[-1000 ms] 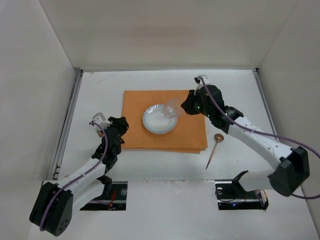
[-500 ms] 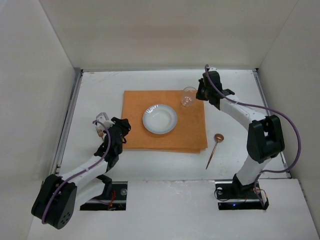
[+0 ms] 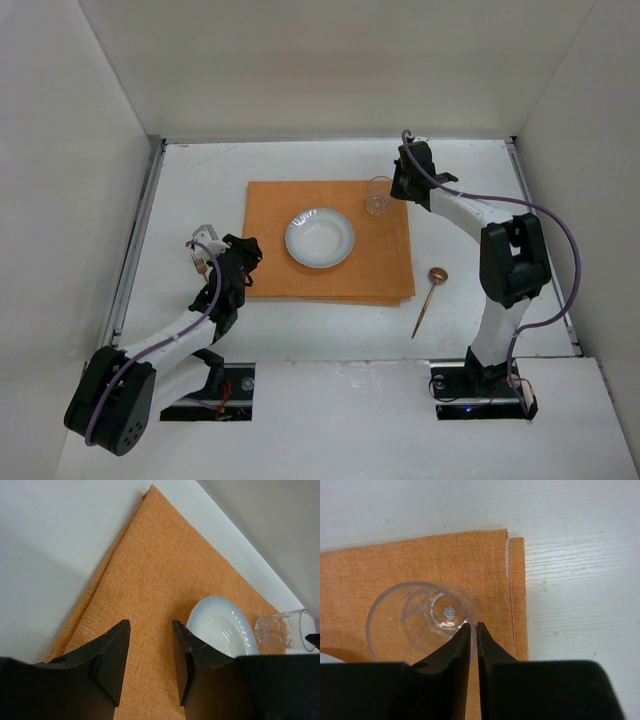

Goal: Set the dinner table for one person

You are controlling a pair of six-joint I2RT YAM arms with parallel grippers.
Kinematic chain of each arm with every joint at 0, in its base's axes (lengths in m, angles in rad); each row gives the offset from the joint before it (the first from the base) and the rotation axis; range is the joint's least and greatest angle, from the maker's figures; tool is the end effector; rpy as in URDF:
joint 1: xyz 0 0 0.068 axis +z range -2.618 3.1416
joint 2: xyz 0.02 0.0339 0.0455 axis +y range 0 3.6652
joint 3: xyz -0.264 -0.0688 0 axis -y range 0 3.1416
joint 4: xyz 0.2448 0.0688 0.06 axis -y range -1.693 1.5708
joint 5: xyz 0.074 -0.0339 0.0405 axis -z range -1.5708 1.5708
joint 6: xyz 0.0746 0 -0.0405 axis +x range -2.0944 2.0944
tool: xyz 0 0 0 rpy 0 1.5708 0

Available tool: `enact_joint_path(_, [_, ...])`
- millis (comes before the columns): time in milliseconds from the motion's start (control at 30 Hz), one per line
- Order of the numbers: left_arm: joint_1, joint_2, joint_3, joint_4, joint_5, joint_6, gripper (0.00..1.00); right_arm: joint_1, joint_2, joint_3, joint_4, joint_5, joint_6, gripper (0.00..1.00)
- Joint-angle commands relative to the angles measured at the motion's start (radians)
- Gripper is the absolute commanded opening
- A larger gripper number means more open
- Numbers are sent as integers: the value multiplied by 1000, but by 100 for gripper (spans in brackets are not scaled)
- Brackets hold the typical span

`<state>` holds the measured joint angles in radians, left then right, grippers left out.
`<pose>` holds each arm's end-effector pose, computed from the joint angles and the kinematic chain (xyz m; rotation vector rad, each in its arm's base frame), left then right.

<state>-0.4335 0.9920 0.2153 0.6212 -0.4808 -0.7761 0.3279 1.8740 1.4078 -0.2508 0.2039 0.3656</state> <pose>0.2238 -0.0656 0.1840 -0.6394 1.6101 -0.4828 0.4359 0.1323 0.2124 0.1485 2.2685 0.1326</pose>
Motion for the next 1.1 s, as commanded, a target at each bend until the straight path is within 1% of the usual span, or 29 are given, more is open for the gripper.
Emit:
enact_joint_path(0, [2, -3, 16, 52, -8, -6, 37, -10, 2, 54, 27, 19, 7, 18])
enact_joint_path(33, [2, -3, 16, 52, -12, -5, 37, -10, 2, 53, 30, 15, 10, 23])
enact_joint_path(100, [12, -3, 13, 51, -5, -9, 37, -5, -6, 56, 28, 20, 7, 36])
enact_joint_path(167, [13, -12, 13, 48, -5, -12, 37, -3, -39, 43, 30, 23, 12, 47])
enact_joint_path(233, [3, -13, 12, 52, -15, -8, 38, -3, -88, 25, 31, 20, 27, 53])
enact_joint_path(333, [12, -4, 12, 52, -5, -12, 38, 6, -180, -30, 36, 31, 59, 57])
enact_joint_path(433, [6, -6, 12, 52, -8, -11, 39, 39, -321, -189, 83, 103, 114, 58])
enact_joint_path(467, [8, -4, 13, 52, -7, -9, 39, 50, -366, -243, 99, 130, 128, 58])
enact_joint_path(500, [15, -4, 13, 52, -2, -12, 39, 58, -419, -312, 110, 164, 143, 54])
enact_joint_path(567, [19, -16, 10, 49, 5, -15, 39, 79, -528, -453, 113, 227, 199, 42])
enact_joint_path(633, [20, -26, 7, 49, 2, -15, 39, 113, -652, -596, 90, 293, 281, 24])
enact_joint_path(667, [23, -24, 6, 49, 1, -15, 39, 136, -705, -653, 56, 320, 326, 18])
enact_joint_path(733, [35, -18, 7, 45, 11, -18, 39, 165, -784, -722, -66, 373, 413, 12])
enact_joint_path(800, [37, -24, 7, 43, 25, -26, 39, 181, -844, -773, -190, 379, 517, 12])
enact_joint_path(833, [39, -29, 7, 43, 30, -29, 39, 184, -864, -791, -247, 359, 559, 14])
enact_joint_path(933, [46, -30, 4, 43, 30, -31, 39, 207, -909, -823, -349, 309, 660, 26])
enact_joint_path(1000, [51, -32, 4, 43, 39, -35, 40, 228, -914, -831, -393, 316, 700, 36])
enact_joint_path(1033, [51, -30, 4, 43, 41, -37, 40, 233, -908, -840, -396, 313, 708, 40])
enact_joint_path(1067, [51, -26, 4, 46, 41, -38, 40, 236, -892, -846, -393, 301, 708, 40])
